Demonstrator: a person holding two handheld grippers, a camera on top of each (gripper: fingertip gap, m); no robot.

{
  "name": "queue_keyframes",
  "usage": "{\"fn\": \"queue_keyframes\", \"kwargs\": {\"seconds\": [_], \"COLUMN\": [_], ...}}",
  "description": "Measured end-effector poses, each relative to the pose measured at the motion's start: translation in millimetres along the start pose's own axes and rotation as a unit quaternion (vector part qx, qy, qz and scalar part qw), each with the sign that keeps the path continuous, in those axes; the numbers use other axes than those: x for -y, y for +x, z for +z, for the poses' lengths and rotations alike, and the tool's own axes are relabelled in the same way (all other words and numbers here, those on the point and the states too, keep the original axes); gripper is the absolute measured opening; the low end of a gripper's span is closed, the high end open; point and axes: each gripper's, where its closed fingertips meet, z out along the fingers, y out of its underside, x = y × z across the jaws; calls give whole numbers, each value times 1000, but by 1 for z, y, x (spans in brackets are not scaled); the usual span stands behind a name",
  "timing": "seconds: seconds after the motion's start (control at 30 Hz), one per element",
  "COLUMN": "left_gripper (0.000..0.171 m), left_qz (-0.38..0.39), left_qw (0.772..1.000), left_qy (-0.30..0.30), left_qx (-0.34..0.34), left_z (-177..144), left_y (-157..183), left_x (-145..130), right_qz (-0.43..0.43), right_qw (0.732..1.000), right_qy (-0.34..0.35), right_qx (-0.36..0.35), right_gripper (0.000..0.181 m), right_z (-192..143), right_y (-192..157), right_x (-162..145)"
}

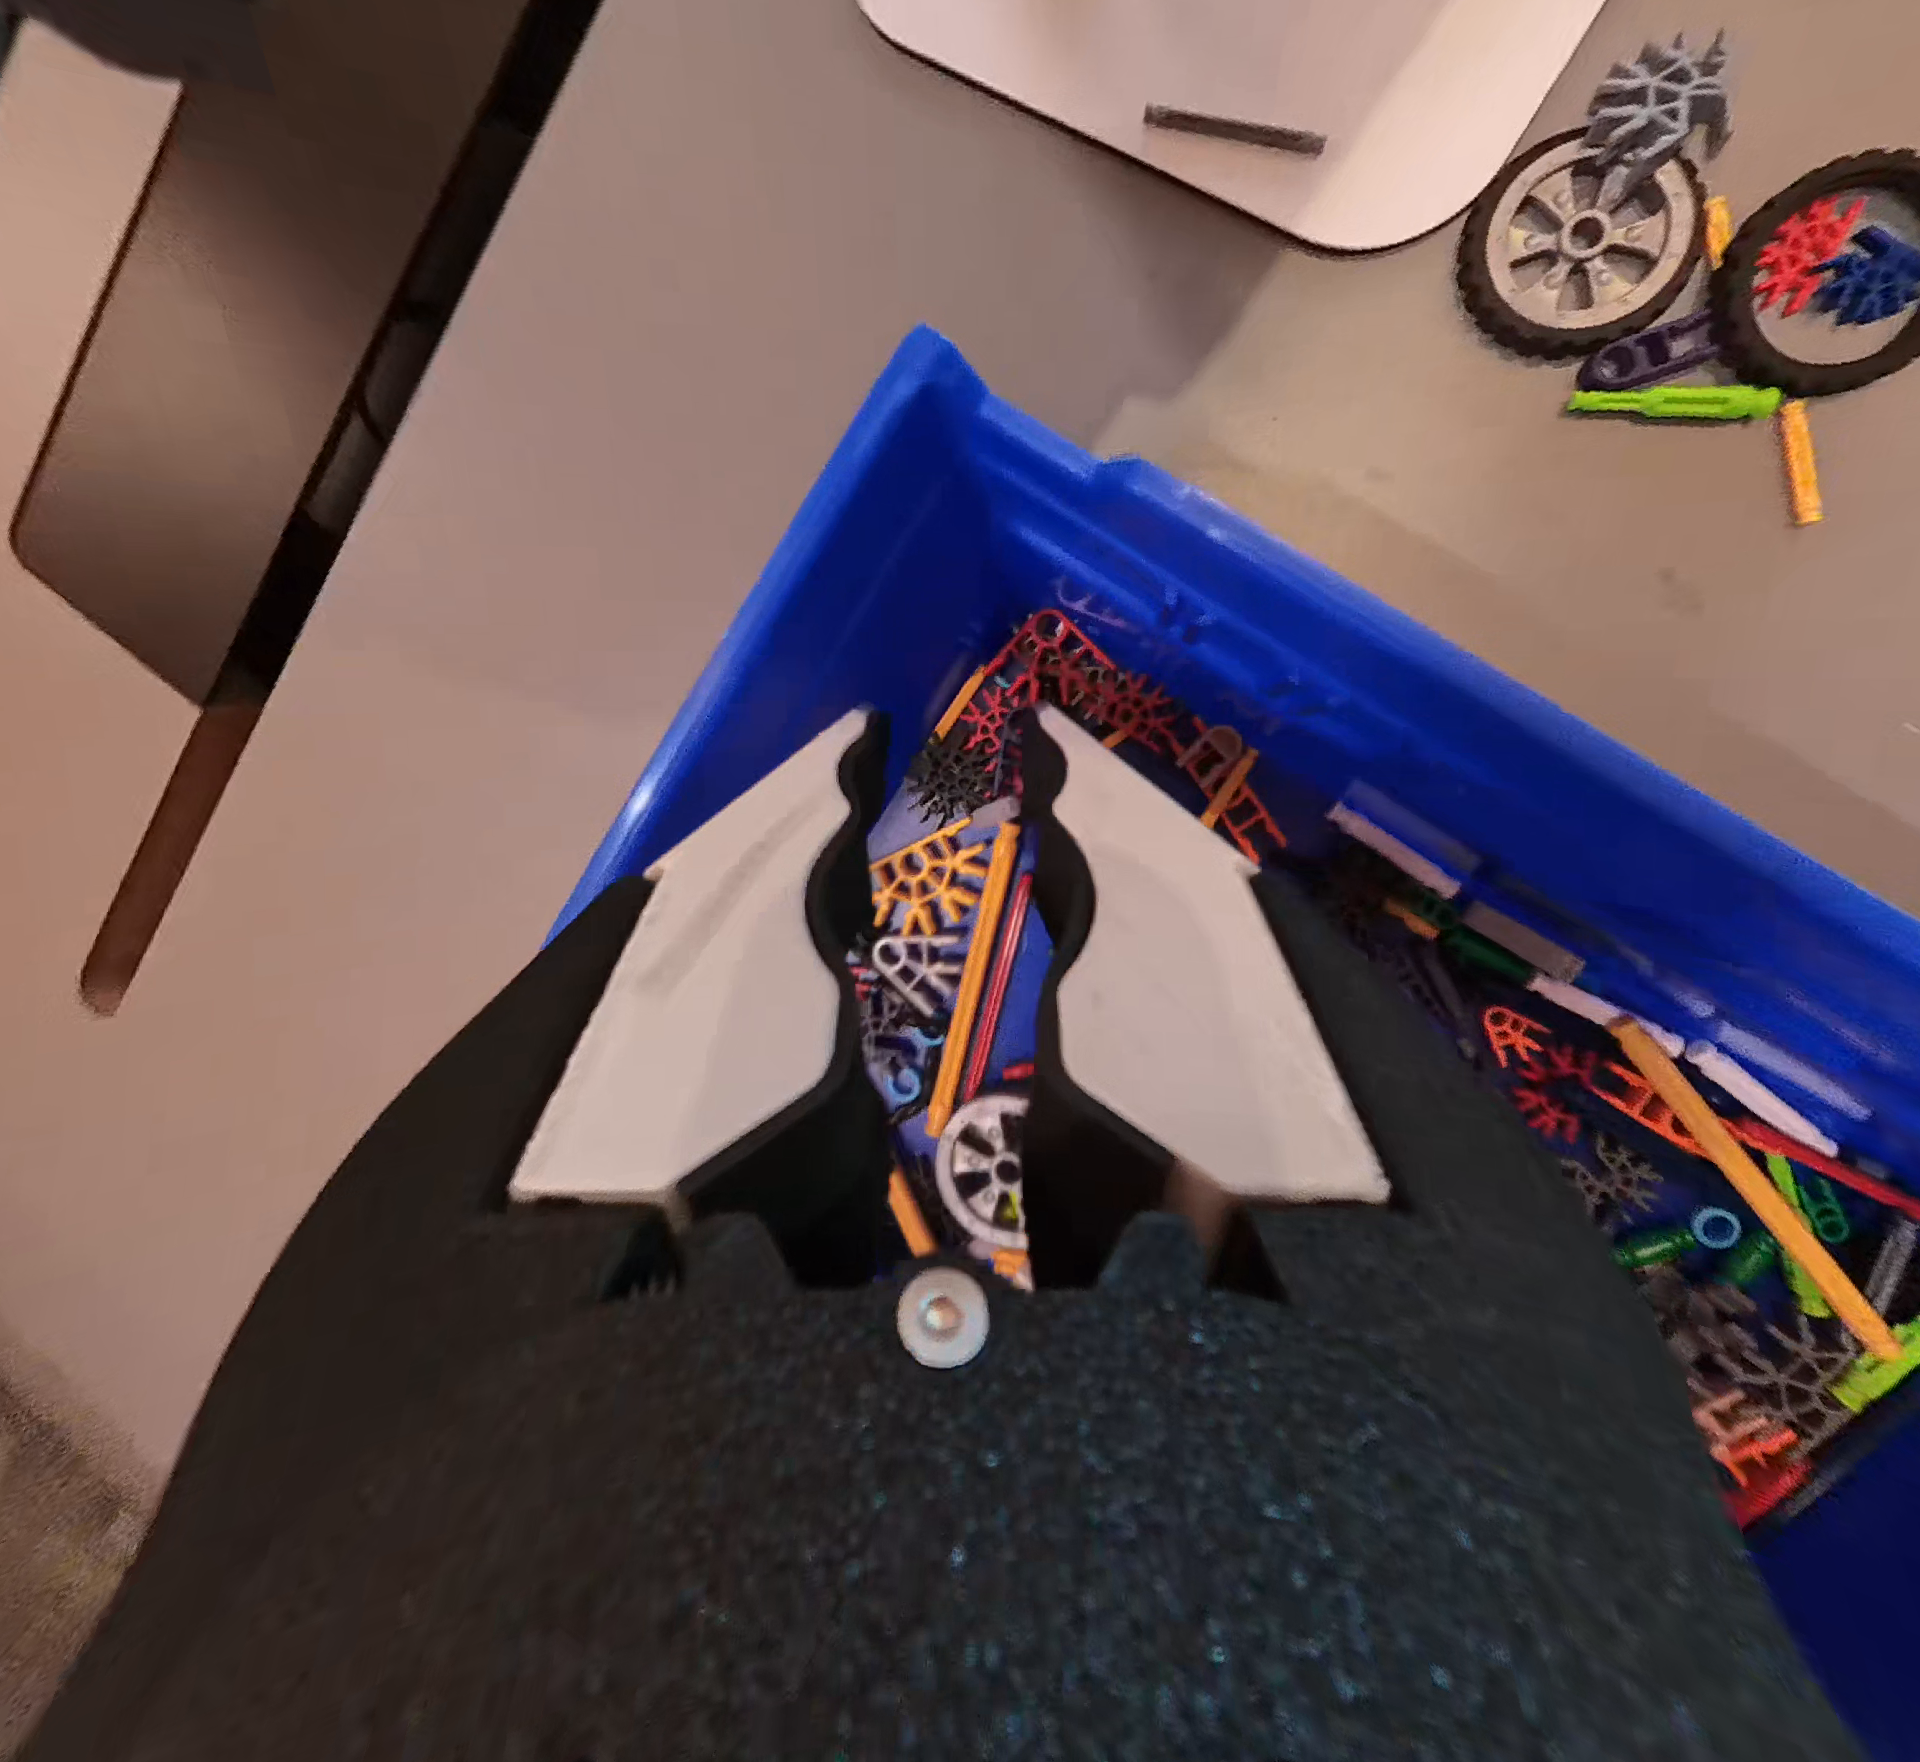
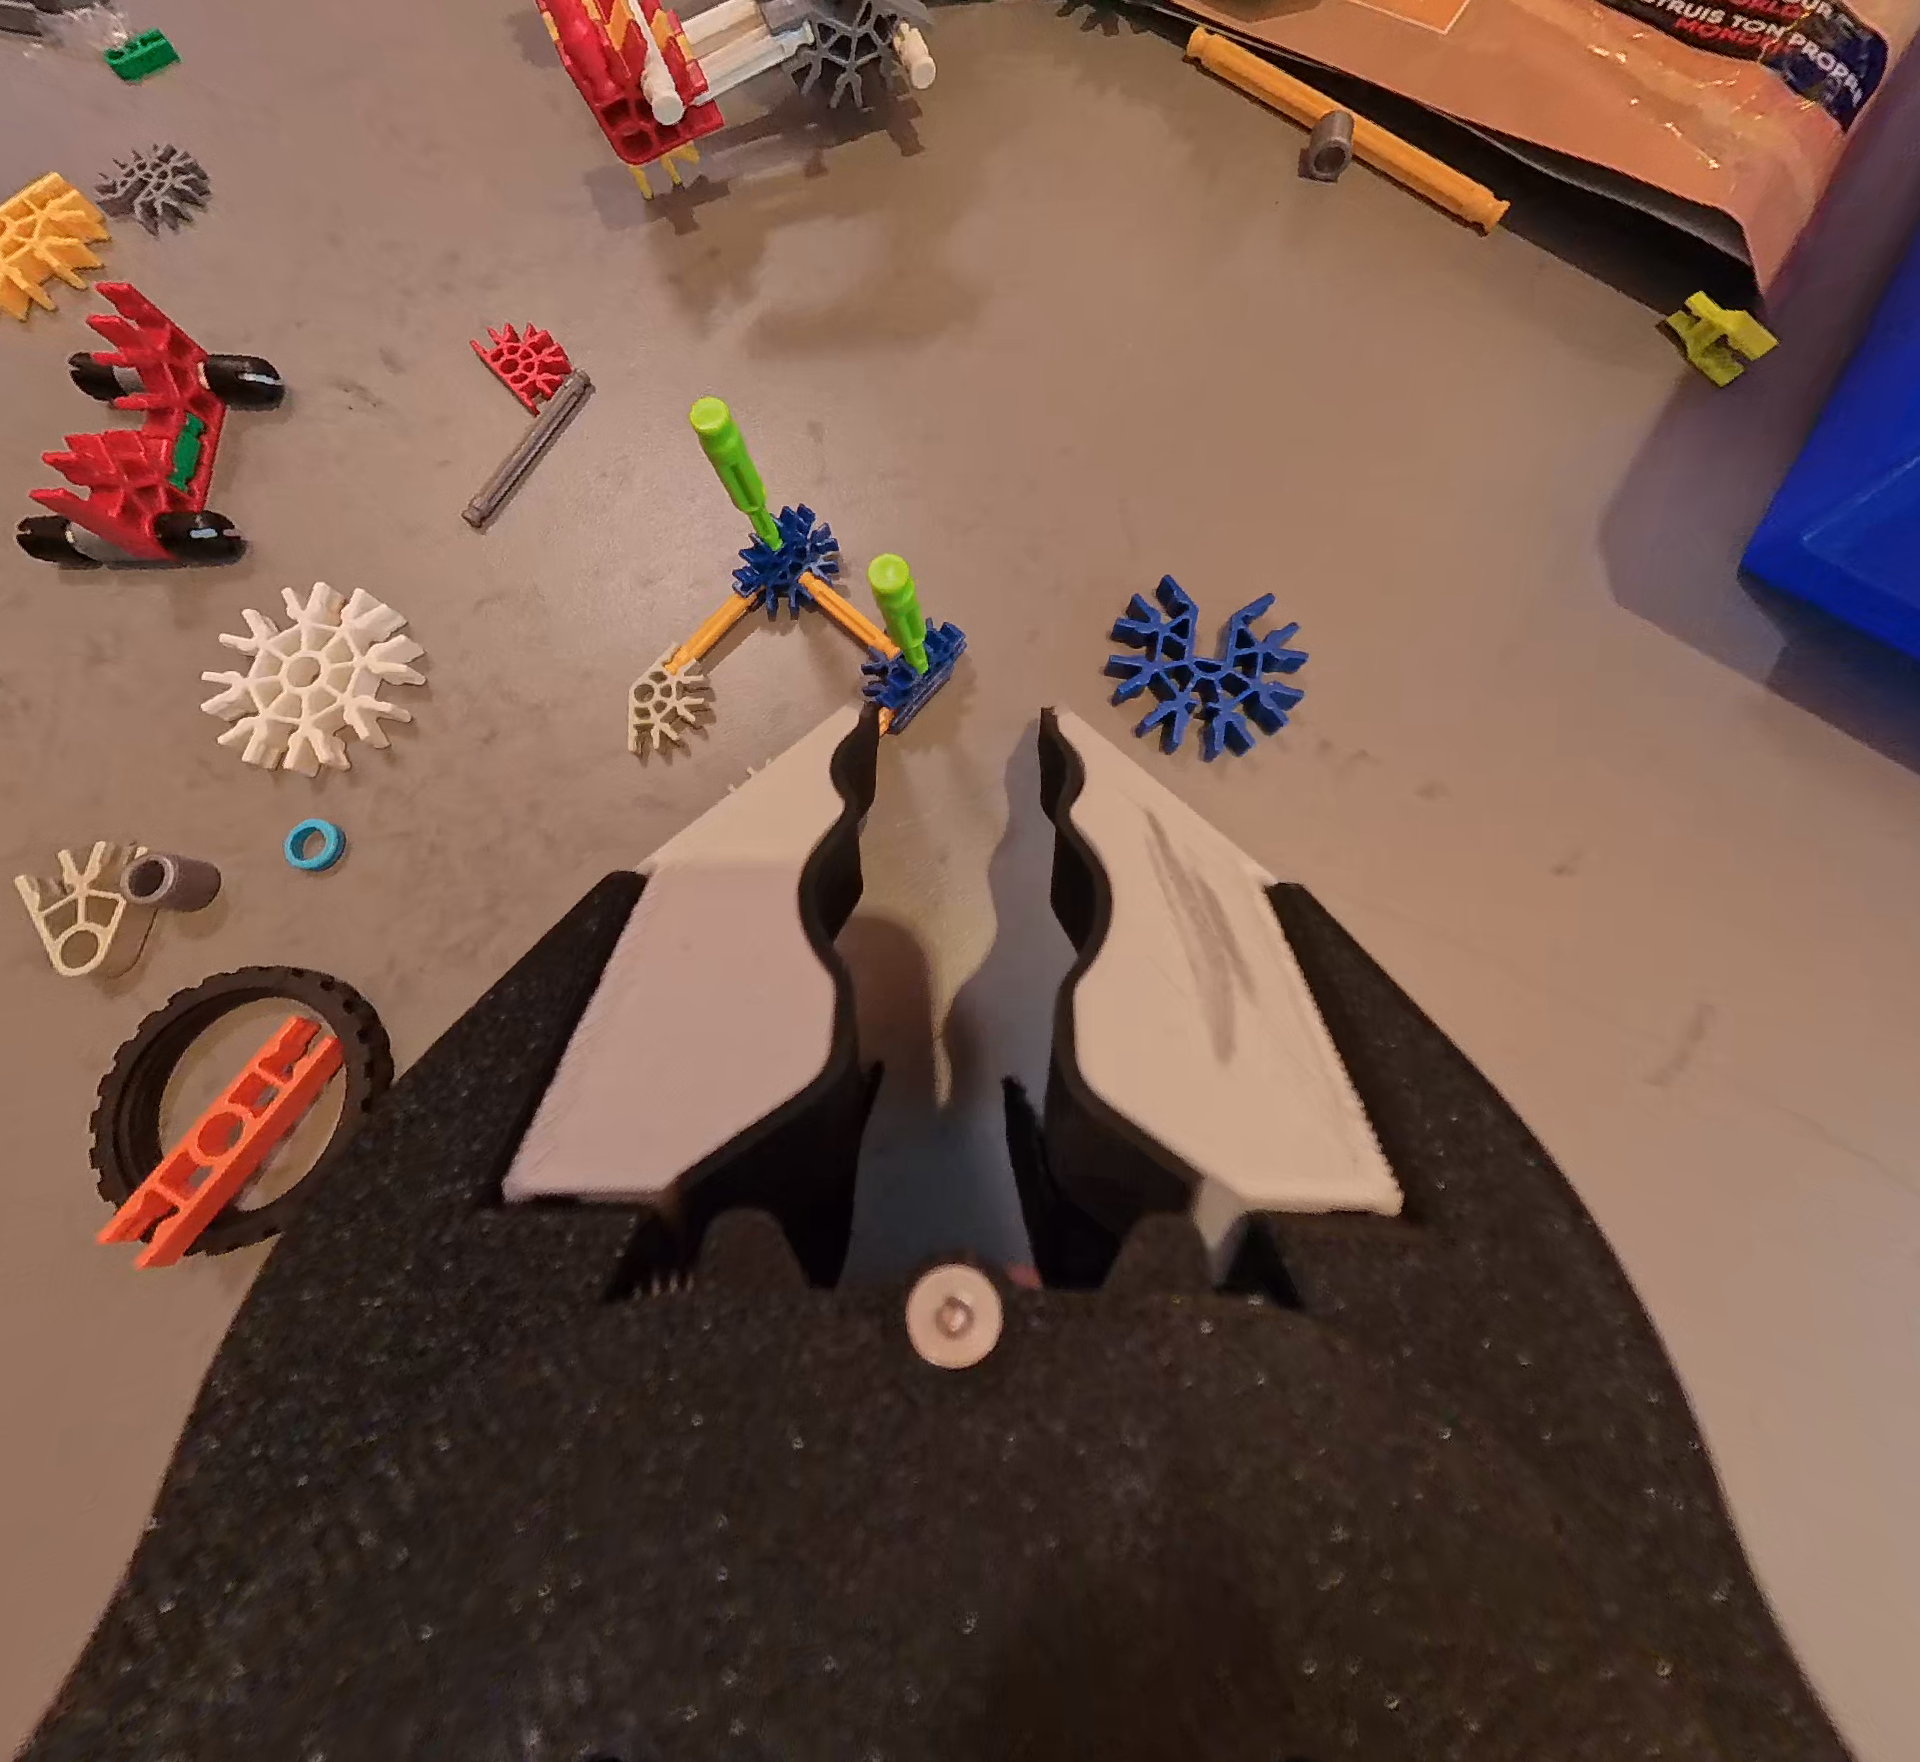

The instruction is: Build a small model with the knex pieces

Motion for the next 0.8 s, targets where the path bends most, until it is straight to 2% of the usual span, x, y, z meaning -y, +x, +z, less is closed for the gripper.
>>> {"fn": "queue_keyframes", "kwargs": {"seconds": [0.07,0.23,0.3,0.53,0.7,0.73,0.8], "left_gripper": [25,27,21,21,18,1,6], "left_qz": [1,18,12,-16,-24,-15,-7], "left_qw": [1000,999,999,999,995,994,994], "left_qy": [5,-26,-25,-9,-63,-77,-88], "left_qx": [-21,-25,-30,-47,-78,-73,-61], "left_z": [10,38,44,46,36,33,26], "left_y": [8,17,19,20,31,30,27], "left_x": [2,-10,-10,-8,-23,-27,-32], "right_qz": [1,5,5,4,2,1,2], "right_qw": [1000,1000,1000,1000,1000,1000,1000], "right_qy": [-1,-2,-2,-1,1,2,4], "right_qx": [1,2,2,-1,-1,-1,-1], "right_gripper": [31,31,31,31,31,31,31], "right_z": [0,0,0,0,0,0,-1], "right_y": [0,1,1,1,1,1,1], "right_x": [0,0,0,0,0,1,1]}}
